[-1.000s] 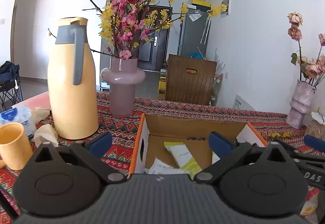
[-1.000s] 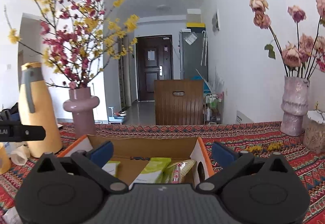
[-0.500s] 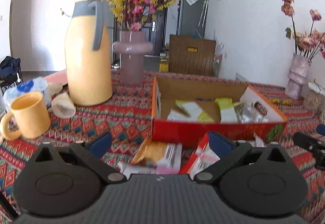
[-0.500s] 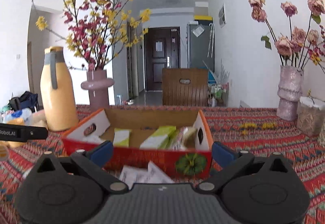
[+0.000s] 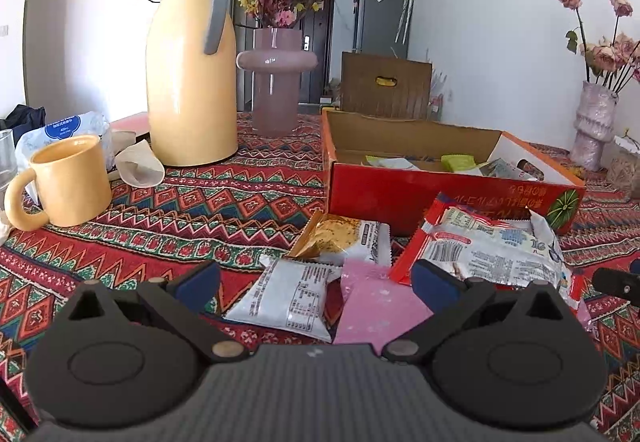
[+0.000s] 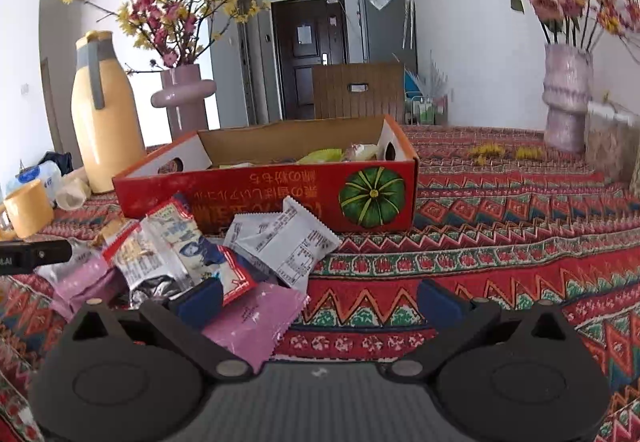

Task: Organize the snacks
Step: 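Move both tools back from the box to the snack pile, then grasp the white printed packet with the right tool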

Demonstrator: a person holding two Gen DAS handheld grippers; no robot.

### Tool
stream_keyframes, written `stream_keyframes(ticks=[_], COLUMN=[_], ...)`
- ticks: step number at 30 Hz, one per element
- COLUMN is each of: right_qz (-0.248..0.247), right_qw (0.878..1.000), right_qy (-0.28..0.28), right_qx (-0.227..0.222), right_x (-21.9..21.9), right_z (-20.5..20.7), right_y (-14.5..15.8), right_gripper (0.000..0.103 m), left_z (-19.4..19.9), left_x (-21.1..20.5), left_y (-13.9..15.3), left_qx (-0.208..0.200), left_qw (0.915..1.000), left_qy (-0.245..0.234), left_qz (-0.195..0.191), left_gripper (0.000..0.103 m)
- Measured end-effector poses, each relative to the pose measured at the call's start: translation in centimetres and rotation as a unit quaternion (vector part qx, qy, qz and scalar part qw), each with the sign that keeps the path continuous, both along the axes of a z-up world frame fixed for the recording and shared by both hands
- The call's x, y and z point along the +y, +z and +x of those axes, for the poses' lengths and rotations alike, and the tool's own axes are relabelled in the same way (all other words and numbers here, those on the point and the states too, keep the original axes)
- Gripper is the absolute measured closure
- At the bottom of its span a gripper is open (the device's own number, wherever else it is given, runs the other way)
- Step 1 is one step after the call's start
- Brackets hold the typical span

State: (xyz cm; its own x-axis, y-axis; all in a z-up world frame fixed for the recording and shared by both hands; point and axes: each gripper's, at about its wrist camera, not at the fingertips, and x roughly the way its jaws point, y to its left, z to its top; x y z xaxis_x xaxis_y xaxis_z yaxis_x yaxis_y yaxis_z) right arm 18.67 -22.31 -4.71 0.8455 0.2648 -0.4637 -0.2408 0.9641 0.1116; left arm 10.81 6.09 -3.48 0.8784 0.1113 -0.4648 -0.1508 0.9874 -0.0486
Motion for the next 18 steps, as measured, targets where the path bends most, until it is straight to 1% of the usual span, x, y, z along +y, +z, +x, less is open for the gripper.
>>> stream_keyframes(ticks=[4,12,16,18], right_qz=[0.003,0.005,0.023,0.017], right_qw=[1.0,1.0,1.0,1.0], right_qy=[-0.001,-0.004,0.004,0.003], right_qx=[0.001,0.003,0.003,0.004], right_x=[-0.1,-0.1,-0.2,0.2], right_z=[0.1,0.4,0.9,1.5], right_y=[-0.1,0.1,1.1,1.7], right_gripper=[0.0,0.0,0.0,0.0], left_z=[0.0,0.1,0.0,-0.1], left_x=[0.1,0.8,0.8,0.8], left_y=[-0.1,-0.3,-0.3,-0.3], left_qx=[-0.001,0.002,0.0,-0.001], left_qw=[1.0,0.9995,0.9994,0.9994], left_qy=[-0.002,-0.003,-0.006,-0.007], left_qz=[-0.006,-0.03,-0.033,-0.034], left_gripper=[0.0,0.0,0.0,0.0])
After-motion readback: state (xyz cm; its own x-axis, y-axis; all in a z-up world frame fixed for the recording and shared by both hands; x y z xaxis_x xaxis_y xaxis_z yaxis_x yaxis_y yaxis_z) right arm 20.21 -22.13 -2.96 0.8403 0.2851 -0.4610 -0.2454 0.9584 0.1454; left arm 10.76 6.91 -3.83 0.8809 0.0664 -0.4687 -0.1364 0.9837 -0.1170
